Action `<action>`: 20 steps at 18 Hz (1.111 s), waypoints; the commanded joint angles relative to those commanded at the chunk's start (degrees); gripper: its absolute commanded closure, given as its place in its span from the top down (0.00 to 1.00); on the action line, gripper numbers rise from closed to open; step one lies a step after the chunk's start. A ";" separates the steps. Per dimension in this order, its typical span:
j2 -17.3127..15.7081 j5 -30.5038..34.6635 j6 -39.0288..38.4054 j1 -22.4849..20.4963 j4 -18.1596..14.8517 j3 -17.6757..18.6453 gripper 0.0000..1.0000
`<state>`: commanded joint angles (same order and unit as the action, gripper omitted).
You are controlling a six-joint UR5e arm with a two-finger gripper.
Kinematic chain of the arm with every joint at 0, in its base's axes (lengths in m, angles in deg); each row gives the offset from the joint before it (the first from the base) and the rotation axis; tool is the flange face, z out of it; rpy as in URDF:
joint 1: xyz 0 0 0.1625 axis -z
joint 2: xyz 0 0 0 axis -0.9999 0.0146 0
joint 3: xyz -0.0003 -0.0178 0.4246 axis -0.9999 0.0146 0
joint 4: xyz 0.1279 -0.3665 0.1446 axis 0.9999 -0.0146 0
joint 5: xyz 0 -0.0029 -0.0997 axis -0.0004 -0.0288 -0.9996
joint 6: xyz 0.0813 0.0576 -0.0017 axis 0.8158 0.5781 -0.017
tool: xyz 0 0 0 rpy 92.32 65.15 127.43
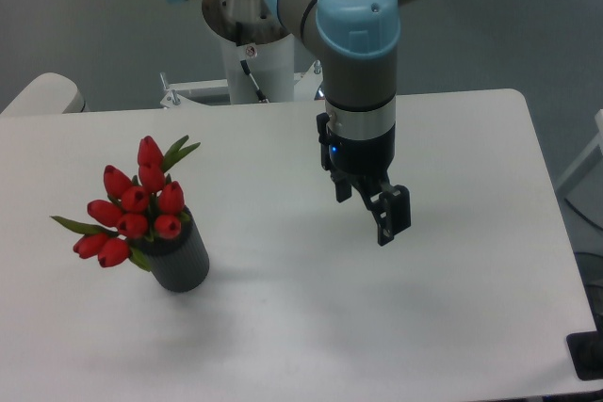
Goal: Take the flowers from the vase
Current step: 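Open the gripper and move it toward the red tulips in the vase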
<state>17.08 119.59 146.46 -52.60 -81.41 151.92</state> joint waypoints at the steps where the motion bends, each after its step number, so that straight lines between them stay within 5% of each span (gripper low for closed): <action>1: -0.09 -1.75 -0.44 -0.09 0.00 0.18 1.00; 12: -0.70 -18.10 -12.74 -2.11 0.97 7.38 1.00; 20: -2.19 -36.37 -13.02 -3.69 1.85 14.41 1.00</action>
<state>14.89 83.22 133.45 -56.29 -79.56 166.33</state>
